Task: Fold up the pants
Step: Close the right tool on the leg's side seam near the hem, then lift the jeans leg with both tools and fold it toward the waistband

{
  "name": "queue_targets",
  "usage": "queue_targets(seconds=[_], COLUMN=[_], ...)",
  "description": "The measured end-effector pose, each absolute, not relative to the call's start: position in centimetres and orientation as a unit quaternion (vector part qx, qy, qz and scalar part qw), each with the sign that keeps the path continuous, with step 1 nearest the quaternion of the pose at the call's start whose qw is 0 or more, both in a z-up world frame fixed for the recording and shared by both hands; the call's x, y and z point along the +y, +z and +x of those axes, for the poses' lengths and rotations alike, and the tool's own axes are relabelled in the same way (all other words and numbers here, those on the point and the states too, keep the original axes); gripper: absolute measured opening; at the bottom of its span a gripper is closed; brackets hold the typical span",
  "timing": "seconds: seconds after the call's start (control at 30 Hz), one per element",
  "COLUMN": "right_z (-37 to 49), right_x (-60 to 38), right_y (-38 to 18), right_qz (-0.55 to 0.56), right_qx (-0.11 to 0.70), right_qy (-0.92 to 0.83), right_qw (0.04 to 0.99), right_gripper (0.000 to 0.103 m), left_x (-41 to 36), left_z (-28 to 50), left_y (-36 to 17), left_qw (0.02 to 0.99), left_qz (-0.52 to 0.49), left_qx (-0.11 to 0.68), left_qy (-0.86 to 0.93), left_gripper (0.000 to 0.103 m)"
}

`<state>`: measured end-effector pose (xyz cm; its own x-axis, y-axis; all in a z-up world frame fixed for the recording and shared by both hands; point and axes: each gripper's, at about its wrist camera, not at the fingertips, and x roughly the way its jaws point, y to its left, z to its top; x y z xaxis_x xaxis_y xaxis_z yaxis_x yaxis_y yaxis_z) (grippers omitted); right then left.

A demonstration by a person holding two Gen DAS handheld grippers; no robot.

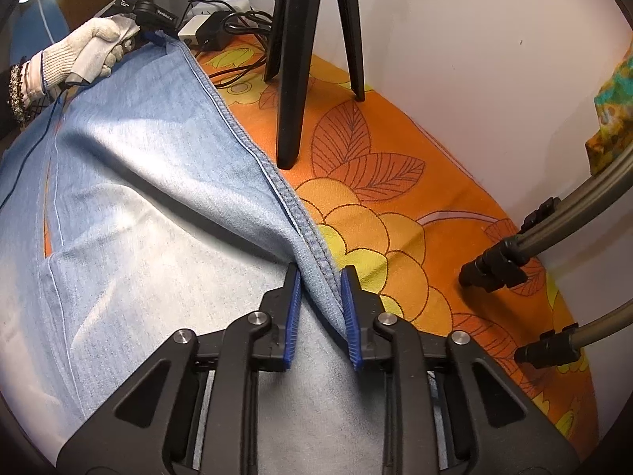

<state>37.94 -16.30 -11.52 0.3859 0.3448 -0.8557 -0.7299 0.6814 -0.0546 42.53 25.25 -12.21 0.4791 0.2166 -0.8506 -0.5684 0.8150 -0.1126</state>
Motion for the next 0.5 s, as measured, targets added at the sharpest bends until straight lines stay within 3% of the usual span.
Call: queue_targets(seconds=[0.33,0.43,0.47,0.5], right_z=[36.9,36.5,36.4,36.0], right_x=[-15.9,-16.3,-16.5,-16.7], right_y=[-11.2,-10.6,-10.3,-9.8], right_qz=[-0.226,-0.213,-0.207,-0.200], right_qx=[0.431,0.428,0.428,0.425], right_qy=[0.314,0.314,0.315,0.317], right_qw=[0.815,0.820,0.822,0.824], right_gripper=[0.010,0.008,0.008,0.008], left_x=[27.3,26.8,26.8,26.7], left_z=[38.8,38.8,39.0,39.2], left_y=[-11.5,-10.3,-10.4,-10.4], left_qw=[0.848,0.859,0.856,0.853], left_qz=[-0.266,-0.235,-0.237,-0.246], left_qx=[0.409,0.417,0.426,0.433], left_qy=[0.207,0.184,0.171,0.159], left_gripper=[0.000,0.000,0.002,0.010])
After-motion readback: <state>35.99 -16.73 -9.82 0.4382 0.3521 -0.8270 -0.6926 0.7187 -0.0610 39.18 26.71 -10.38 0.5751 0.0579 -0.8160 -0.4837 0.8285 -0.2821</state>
